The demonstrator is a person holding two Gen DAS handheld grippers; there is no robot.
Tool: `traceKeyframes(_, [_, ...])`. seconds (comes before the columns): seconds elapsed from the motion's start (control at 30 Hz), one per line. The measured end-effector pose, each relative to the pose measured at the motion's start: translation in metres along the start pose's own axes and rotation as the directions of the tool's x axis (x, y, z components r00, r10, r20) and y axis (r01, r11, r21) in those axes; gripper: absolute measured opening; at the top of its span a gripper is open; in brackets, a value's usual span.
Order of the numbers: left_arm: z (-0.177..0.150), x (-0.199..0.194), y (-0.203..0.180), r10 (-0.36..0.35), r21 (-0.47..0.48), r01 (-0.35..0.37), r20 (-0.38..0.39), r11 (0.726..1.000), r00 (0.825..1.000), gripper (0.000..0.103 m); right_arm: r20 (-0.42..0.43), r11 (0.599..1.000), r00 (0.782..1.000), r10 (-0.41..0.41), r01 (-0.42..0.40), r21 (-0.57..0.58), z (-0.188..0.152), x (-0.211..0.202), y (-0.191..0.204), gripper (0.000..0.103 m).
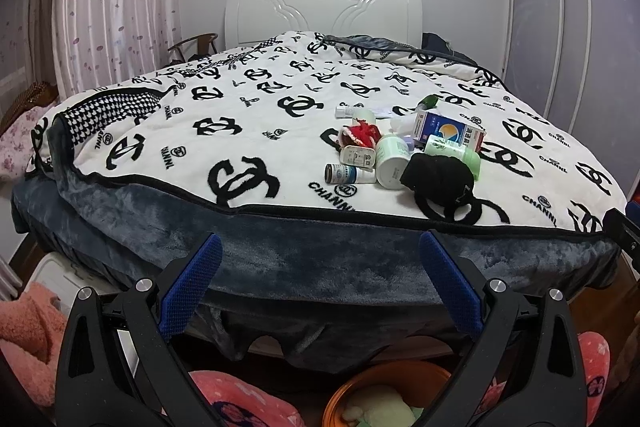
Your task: Collect trash
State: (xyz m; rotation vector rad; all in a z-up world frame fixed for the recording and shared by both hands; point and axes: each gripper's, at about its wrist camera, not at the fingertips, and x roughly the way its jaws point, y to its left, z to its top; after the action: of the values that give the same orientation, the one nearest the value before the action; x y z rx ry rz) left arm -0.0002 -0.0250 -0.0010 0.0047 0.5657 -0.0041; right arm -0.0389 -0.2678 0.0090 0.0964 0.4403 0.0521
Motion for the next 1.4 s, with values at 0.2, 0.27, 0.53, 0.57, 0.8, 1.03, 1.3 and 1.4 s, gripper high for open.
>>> traceKeyframes(0.2, [-0.001, 0.002, 0.021, -0.010, -0.005, 0.010, 0.000, 1.000, 1.000, 0.096, 0.000, 1.000, 1.000, 0.000, 0.000, 0.000, -0.001, -0.001, 0.001, 0.098])
traceKeyframes(0.27, [-0.002, 0.002, 0.020, -0.009, -0.003, 0.009, -0.002, 1.000, 1.000, 0.096, -0.001, 1.000, 1.000, -0.001, 0.001, -0.002, -0.001, 0.000, 0.001, 0.098])
traceKeyframes(0.53, [-0.002, 0.002, 0.023, -0.018, -0.002, 0.018, -0.003, 1.000, 1.000, 0.096, -0.001, 1.000, 1.000, 0.001, -0.001, 0.000, 0.001, 0.000, 0.000, 0.098])
traceKeyframes(0.57, [-0.003, 0.002, 0.023, -0.018, 0.000, 0.018, -0.003, 1.000, 1.000, 0.096, -0.002, 1.000, 1.000, -0.001, 0.001, -0.001, 0.001, 0.000, 0.000, 0.098])
traceKeyframes(0.8, [-0.003, 0.002, 0.022, -0.016, 0.003, 0.017, -0.007, 1.000, 1.000, 0.096, -0.002, 1.000, 1.000, -0.001, 0.001, -0.002, 0.000, 0.001, 0.001, 0.098])
traceKeyframes(1.03, [-0.004, 0.002, 0.021, -0.013, 0.006, 0.013, -0.007, 1.000, 1.000, 0.096, -0.002, 1.000, 1.000, -0.001, 0.001, -0.001, 0.000, 0.001, 0.001, 0.098])
traceKeyframes(1.3, [-0.003, 0.002, 0.021, -0.017, 0.004, 0.017, -0.008, 1.000, 1.000, 0.096, -0.002, 1.000, 1.000, -0.001, 0.001, 0.001, -0.001, 0.001, 0.001, 0.098])
traceKeyframes(1.4, [-0.003, 0.002, 0.021, -0.016, 0.006, 0.016, -0.008, 1.000, 1.000, 0.096, -0.002, 1.000, 1.000, -0.002, 0.002, -0.001, -0.001, 0.001, 0.001, 0.098])
